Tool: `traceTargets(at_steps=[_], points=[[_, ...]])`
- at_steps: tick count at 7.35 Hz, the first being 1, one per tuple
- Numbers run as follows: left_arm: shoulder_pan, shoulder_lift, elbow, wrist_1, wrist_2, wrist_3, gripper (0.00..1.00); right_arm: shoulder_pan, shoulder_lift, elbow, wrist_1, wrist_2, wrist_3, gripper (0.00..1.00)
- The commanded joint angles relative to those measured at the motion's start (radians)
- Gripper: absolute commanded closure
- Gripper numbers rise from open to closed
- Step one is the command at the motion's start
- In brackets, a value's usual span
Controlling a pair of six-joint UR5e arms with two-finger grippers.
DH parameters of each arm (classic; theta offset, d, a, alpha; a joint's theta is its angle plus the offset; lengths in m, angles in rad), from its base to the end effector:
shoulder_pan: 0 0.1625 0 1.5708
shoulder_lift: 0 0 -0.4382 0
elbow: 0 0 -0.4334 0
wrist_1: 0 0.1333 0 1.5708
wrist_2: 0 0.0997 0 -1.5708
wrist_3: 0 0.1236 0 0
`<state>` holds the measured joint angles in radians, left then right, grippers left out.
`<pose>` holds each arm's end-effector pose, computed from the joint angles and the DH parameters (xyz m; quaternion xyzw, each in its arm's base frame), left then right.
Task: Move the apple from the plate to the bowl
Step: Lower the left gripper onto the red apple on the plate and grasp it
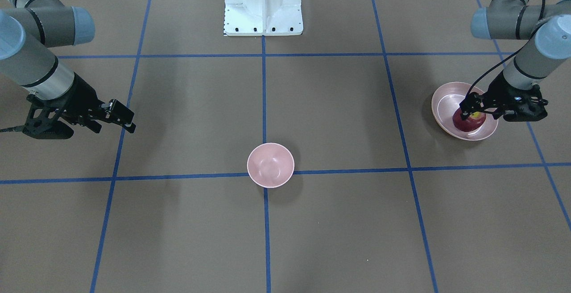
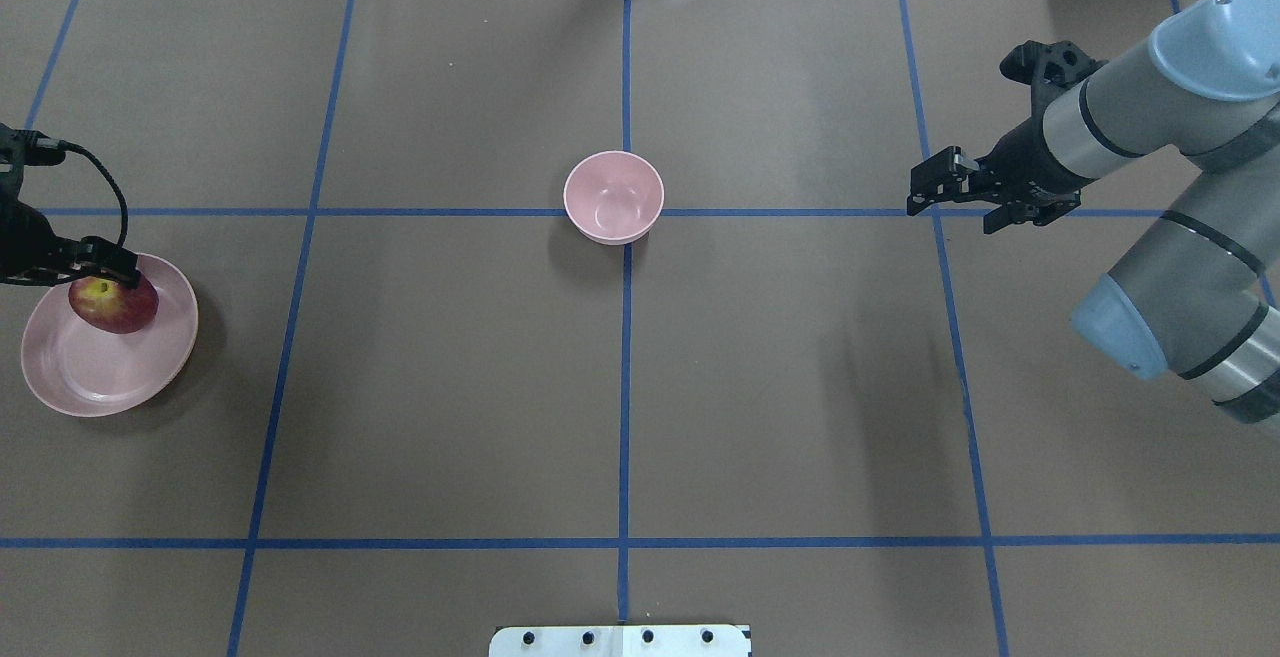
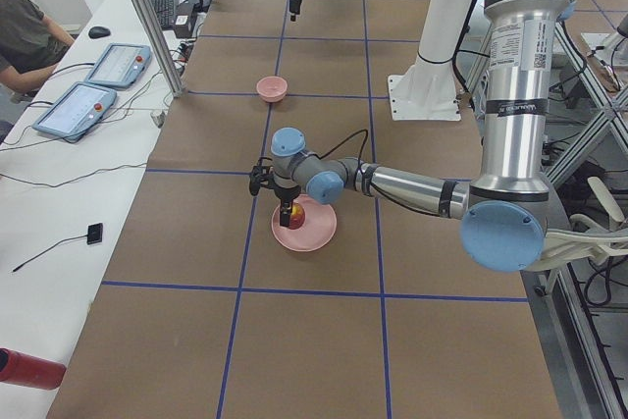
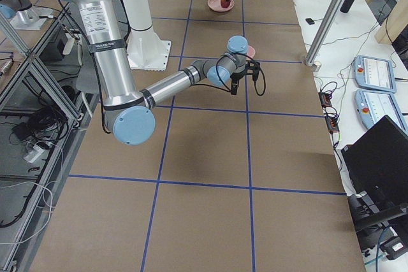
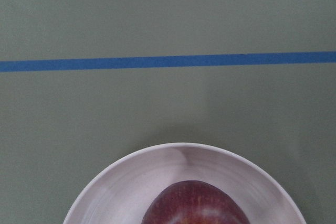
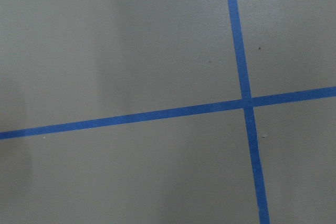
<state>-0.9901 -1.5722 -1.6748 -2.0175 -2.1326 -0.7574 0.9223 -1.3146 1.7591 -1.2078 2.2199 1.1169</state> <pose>0.2571 -0.5147 0.5919 0.0400 0.3716 -0.0063 0.9275 -0.3413 -0.5474 0.3961 0.0100 -0.4739 0.0804 0.8769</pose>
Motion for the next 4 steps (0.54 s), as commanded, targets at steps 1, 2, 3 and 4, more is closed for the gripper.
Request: traceTargets(at_steps=[1, 2, 3, 4], points=[[0.013, -0.008, 0.01, 0.0, 0.0, -0.005, 0.02, 0.0, 0.0, 0.0, 0.001, 0.0, 0.0, 0.0], [0.033, -0.014, 0.012, 0.003, 0.002, -0.007, 0.02, 0.0, -0.002, 0.0, 0.001, 0.0, 0.0, 0.0], [0.037, -0.017, 0.021, 0.002, 0.002, -0.007, 0.02, 0.0, -0.002, 0.0, 0.001, 0.0, 0.0, 0.0], [0.039, -0.019, 0.03, 0.003, 0.003, -0.005, 0.02, 0.0, -0.003, 0.0, 0.002, 0.0, 0.0, 0.0]])
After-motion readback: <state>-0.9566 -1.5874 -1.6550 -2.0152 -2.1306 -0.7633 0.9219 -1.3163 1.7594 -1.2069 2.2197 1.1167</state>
